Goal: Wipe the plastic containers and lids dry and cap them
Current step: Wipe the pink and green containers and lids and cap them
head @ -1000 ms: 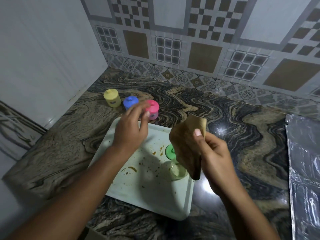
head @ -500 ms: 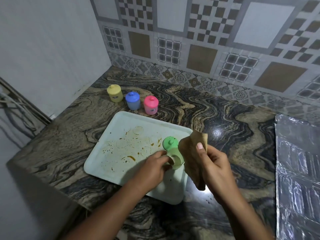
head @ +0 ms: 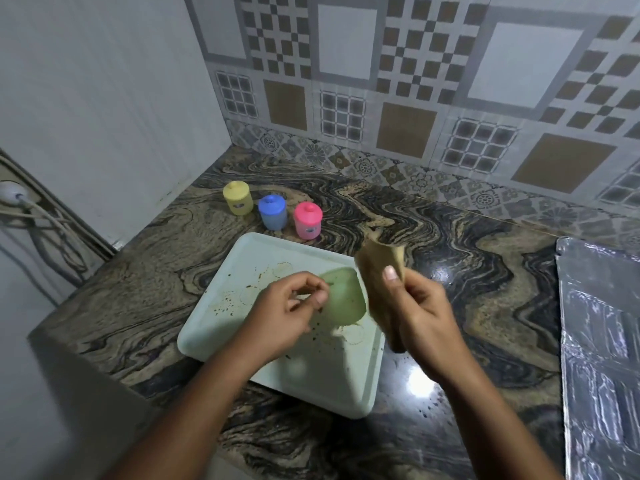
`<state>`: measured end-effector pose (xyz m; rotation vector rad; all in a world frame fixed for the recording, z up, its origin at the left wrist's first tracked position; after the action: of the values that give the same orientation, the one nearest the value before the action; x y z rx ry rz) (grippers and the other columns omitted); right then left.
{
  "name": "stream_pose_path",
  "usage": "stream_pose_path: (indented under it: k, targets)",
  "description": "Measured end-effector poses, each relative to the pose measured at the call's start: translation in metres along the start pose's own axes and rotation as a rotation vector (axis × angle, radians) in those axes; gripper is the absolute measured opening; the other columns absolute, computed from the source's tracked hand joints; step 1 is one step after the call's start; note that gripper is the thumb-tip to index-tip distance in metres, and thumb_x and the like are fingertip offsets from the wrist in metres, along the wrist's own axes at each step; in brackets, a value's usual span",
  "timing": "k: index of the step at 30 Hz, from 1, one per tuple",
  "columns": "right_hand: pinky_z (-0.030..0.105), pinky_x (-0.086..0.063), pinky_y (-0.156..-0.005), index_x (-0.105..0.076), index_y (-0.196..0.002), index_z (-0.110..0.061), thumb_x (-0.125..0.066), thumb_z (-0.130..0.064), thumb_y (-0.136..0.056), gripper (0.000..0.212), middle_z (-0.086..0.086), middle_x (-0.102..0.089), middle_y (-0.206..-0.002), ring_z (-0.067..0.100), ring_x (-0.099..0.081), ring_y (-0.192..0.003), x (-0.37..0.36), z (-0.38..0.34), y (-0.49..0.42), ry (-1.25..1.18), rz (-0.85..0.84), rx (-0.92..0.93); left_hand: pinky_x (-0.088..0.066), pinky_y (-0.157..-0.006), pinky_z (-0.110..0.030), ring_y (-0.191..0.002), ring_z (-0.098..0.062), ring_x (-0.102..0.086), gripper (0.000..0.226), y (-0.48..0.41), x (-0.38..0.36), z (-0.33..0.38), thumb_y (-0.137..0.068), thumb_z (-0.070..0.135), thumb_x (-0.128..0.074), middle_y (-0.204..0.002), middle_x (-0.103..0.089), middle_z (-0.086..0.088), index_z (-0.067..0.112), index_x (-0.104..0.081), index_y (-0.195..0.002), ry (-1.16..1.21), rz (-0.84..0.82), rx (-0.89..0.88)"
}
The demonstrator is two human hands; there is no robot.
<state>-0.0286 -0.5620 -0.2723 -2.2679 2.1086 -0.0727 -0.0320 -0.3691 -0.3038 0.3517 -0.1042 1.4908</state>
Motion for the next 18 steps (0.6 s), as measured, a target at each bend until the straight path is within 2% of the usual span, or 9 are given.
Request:
stream_pose_path:
  k: [2,3,5,7,9,11,15,16,18]
  targets:
    - [0.041,-0.032,-0.047,-0.065,-0.084,-0.002,-0.052,-0.037,-0.105,0.042,0.017,-0.050,-0.063,0.025,-0.045,-0.054,-0.015,-0.003,-0.001,-0.005,-0.046,0.008,-0.062,-0.071,-0.051,-0.085,-0.014,-0.069,0.014,0.006,0.007,0.014,-0.093,0.025,-0.066,-0.102,-0.071,0.011,0.038,-0.072,-0.093,0.122,0.043,0.000]
    - [0.048,-0.035,-0.047,-0.065,-0.080,-0.008,-0.051,-0.035,-0.105,0.039,0.023,-0.052,-0.060,0.033,-0.048,-0.051,-0.019,-0.004,-0.003,-0.003,-0.049,0.022,-0.063,-0.071,-0.047,-0.088,-0.015,-0.070,0.019,0.008,0.008,0.018,-0.088,0.030,-0.071,-0.112,-0.070,0.007,0.043,-0.072,-0.102,0.167,0.039,0.005]
    - [0.058,-0.043,-0.054,-0.064,-0.080,-0.008,-0.050,-0.045,-0.102,0.045,0.036,-0.051,-0.064,0.047,-0.053,-0.054,-0.023,-0.007,-0.007,-0.026,-0.050,0.033,-0.063,-0.073,-0.042,-0.093,-0.015,-0.071,0.068,0.014,0.007,0.021,-0.068,0.039,-0.083,-0.125,-0.065,0.012,0.047,-0.058,-0.131,0.132,-0.022,-0.024]
    - [0.062,-0.048,-0.059,-0.063,-0.090,0.004,-0.055,-0.058,-0.094,0.062,0.042,-0.051,-0.074,0.039,-0.057,-0.061,-0.024,-0.007,-0.012,-0.089,-0.039,-0.006,-0.062,-0.075,-0.037,-0.094,-0.012,-0.065,0.099,0.020,0.008,0.025,-0.057,0.035,-0.089,-0.123,-0.059,0.020,0.047,-0.042,-0.144,0.003,-0.026,-0.121]
    - [0.057,-0.050,-0.067,-0.063,-0.094,0.008,-0.061,-0.062,-0.090,0.070,0.046,-0.053,-0.083,0.033,-0.057,-0.075,-0.024,-0.002,-0.015,-0.181,-0.047,-0.071,-0.062,-0.076,-0.034,-0.100,-0.012,-0.062,0.099,0.023,0.013,0.027,-0.063,0.019,-0.091,-0.121,-0.056,0.019,0.049,-0.041,-0.144,-0.048,0.033,-0.203]
    - [0.053,-0.051,-0.070,-0.070,-0.090,-0.002,-0.058,-0.049,-0.095,0.049,0.037,-0.059,-0.081,0.032,-0.059,-0.077,-0.029,-0.004,-0.014,-0.213,-0.087,-0.078,-0.062,-0.079,-0.038,-0.109,-0.010,-0.064,0.089,0.023,0.017,0.027,-0.071,0.007,-0.087,-0.129,-0.058,0.019,0.047,-0.047,-0.140,-0.036,0.088,-0.248]
    - [0.040,-0.049,-0.053,-0.069,-0.081,-0.016,-0.049,-0.038,-0.102,0.036,0.008,-0.058,-0.066,0.024,-0.057,-0.058,-0.042,-0.019,-0.009,-0.088,-0.153,0.017,-0.060,-0.079,-0.047,-0.118,-0.017,-0.065,0.077,0.022,0.014,0.016,-0.075,0.010,-0.084,-0.136,-0.059,0.017,0.045,-0.050,-0.134,0.121,0.051,-0.189]
    - [0.038,-0.050,-0.050,-0.069,-0.080,-0.020,-0.048,-0.036,-0.104,0.036,0.006,-0.059,-0.065,0.024,-0.059,-0.055,-0.044,-0.021,-0.007,-0.059,-0.168,0.039,-0.061,-0.077,-0.049,-0.116,-0.019,-0.066,0.075,0.023,0.012,0.013,-0.076,0.012,-0.084,-0.133,-0.060,0.015,0.045,-0.050,-0.133,0.138,0.052,-0.166]
    - [0.044,-0.053,-0.042,-0.067,-0.082,-0.018,-0.049,-0.032,-0.107,0.034,0.017,-0.060,-0.064,0.033,-0.063,-0.047,-0.047,-0.023,-0.003,0.032,-0.194,0.071,-0.061,-0.077,-0.050,-0.112,-0.016,-0.068,0.073,0.024,0.012,0.007,-0.076,0.019,-0.085,-0.130,-0.062,0.017,0.045,-0.048,-0.133,0.109,0.072,-0.144]
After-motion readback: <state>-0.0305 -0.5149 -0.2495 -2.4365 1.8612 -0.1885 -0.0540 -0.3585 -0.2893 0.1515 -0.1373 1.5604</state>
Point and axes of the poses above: each hand's wrist, its own y-axis away from the middle knuckle, its own x-axis out of the back of the hand, z = x × y, the point moved 8 cm from there along -y, towards the middle knuckle
